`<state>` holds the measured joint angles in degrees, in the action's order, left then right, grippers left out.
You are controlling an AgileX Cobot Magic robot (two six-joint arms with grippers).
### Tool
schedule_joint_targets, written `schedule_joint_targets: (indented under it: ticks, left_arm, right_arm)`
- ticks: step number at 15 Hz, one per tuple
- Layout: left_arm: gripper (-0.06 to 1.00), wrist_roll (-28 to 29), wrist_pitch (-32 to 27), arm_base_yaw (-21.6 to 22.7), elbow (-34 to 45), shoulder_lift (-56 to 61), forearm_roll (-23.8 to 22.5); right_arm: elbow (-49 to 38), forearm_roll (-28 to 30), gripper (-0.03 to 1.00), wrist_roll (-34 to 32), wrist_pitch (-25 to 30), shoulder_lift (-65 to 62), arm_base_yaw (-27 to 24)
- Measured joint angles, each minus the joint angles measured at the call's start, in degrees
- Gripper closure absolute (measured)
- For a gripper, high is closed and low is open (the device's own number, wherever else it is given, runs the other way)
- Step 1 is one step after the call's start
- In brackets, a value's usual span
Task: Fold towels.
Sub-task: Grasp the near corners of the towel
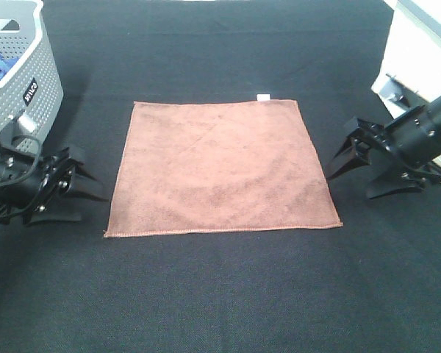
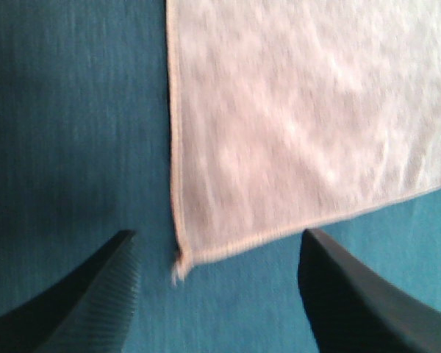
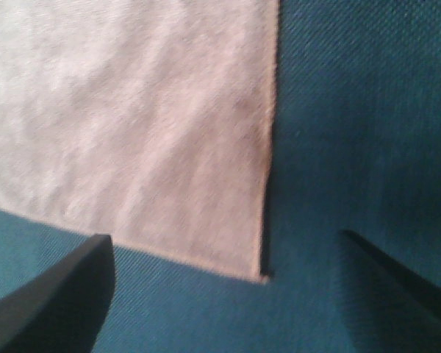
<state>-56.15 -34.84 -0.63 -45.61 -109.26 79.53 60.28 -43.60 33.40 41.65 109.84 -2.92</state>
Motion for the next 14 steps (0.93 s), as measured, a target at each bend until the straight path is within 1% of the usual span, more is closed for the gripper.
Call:
schedule_joint_targets:
  ticks: [4,6,9,11,12,13,14]
  left_arm:
    - [0.34,0.0,0.0,-0.5,-3.0,-4.2,0.8]
    - [0.34,-0.1,-0.3,-1.8,-4.6,-7.1,2.1]
    - [0.35,-0.1,-1.3,-4.8,-8.1,-10.0,4.2]
    - [0.35,-0.1,-1.8,-6.8,-10.0,-11.3,5.1]
    - [0.35,-0.1,-1.8,-6.8,-10.0,-11.3,5.1]
    - [0.35,-0.1,-1.8,-7.6,-10.6,-11.8,5.8]
    - [0.38,-0.1,-1.7,-8.2,-11.1,-12.2,6.7]
  right_arm:
    - [2.2,-0.2,0.21,0.5,0.0,4.8,0.0]
    - [3.2,-0.6,0.21,1.5,-0.1,7.0,0.0]
    - [4.9,-3.8,0.25,3.0,1.0,9.3,0.1]
    - [6.1,-4.9,0.27,3.1,1.3,10.5,2.1]
    - [6.1,-4.9,0.27,3.1,1.3,10.5,2.1]
    - [6.6,-5.0,0.28,3.2,1.3,11.0,3.8]
    - [7.3,-5.3,0.33,3.2,1.3,11.6,5.4]
